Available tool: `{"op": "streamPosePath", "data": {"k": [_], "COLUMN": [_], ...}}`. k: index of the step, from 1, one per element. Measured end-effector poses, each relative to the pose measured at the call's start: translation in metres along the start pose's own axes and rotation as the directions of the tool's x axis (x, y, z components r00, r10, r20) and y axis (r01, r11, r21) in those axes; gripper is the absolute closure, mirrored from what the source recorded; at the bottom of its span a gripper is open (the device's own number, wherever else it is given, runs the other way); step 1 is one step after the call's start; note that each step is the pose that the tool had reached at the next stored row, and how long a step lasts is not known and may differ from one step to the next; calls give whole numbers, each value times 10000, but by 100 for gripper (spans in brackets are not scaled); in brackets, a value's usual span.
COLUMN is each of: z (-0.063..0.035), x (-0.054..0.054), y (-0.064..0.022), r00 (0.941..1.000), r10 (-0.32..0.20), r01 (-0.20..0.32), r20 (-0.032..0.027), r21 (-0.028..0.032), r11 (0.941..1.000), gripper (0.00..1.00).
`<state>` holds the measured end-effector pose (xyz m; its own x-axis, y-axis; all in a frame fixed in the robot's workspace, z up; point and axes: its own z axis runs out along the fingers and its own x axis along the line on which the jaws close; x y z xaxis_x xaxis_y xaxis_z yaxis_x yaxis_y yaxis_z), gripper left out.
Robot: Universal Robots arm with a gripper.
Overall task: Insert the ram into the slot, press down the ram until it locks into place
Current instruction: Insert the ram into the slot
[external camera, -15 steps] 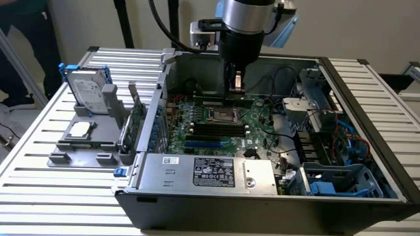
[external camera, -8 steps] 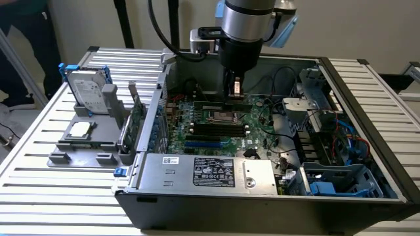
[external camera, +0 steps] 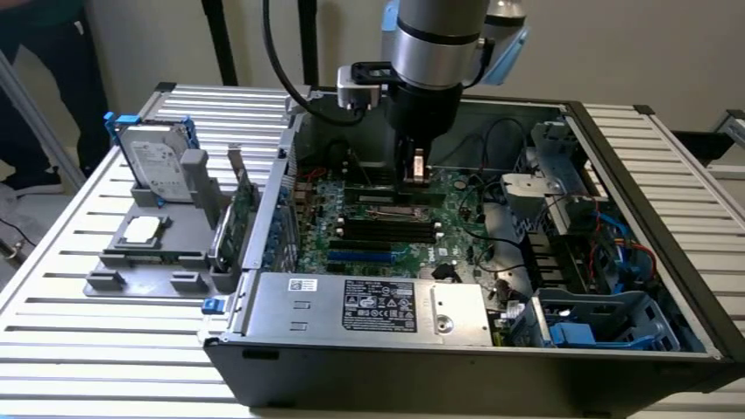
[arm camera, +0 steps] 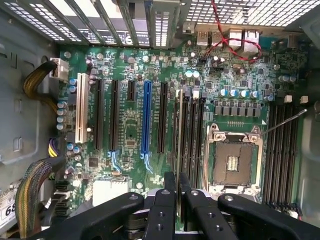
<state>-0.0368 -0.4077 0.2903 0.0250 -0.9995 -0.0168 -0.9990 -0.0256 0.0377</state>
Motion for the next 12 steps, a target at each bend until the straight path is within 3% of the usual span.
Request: {"op": "streamPosePath", "data": {"k": [12], "z": [217], "x": [4], "y": [-10], "r00": [10000], "r10": [1], "r01": [-1], "r20": [0], "r21": [0], "r11": [10000], "gripper": [86]}}
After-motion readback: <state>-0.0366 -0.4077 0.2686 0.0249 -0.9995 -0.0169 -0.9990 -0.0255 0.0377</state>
